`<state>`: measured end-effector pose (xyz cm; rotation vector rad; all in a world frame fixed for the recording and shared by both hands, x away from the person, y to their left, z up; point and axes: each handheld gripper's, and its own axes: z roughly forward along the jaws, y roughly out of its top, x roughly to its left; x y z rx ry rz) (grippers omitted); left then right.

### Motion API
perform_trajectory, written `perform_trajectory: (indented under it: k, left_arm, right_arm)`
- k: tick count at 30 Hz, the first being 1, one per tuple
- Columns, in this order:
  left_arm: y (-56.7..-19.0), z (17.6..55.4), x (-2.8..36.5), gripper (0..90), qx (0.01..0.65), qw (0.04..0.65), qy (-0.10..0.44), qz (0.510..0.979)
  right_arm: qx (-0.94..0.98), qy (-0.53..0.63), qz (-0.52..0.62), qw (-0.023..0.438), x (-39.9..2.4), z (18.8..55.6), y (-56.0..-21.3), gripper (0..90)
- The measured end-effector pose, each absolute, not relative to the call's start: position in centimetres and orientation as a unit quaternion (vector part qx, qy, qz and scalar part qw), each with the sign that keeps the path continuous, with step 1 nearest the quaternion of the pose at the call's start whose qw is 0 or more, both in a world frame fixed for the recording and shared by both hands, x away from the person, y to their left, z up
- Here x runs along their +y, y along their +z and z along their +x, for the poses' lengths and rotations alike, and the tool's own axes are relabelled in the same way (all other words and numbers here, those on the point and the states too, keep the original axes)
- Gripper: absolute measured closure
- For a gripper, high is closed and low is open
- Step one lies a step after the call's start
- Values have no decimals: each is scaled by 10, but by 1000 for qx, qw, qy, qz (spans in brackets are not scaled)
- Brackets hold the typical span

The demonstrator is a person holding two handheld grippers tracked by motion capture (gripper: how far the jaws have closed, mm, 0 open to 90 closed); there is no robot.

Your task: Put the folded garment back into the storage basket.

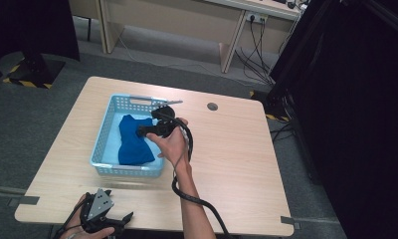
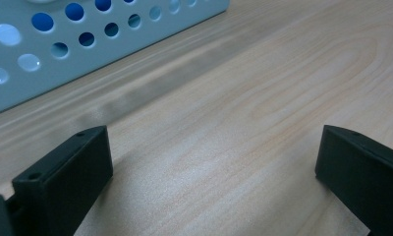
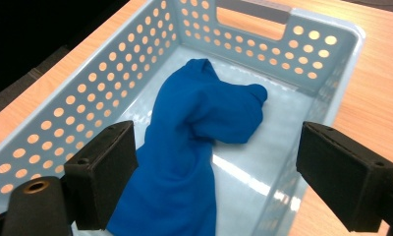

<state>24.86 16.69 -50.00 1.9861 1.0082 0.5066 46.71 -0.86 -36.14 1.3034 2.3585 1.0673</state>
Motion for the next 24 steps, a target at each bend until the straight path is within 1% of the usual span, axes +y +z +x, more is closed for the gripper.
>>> perform_trajectory:
  k: [24]
  left_arm:
    - [-500,249,167,0,402,416,202,791]
  right_arm:
    - [795,373,460,131,-41,465,-361,160]
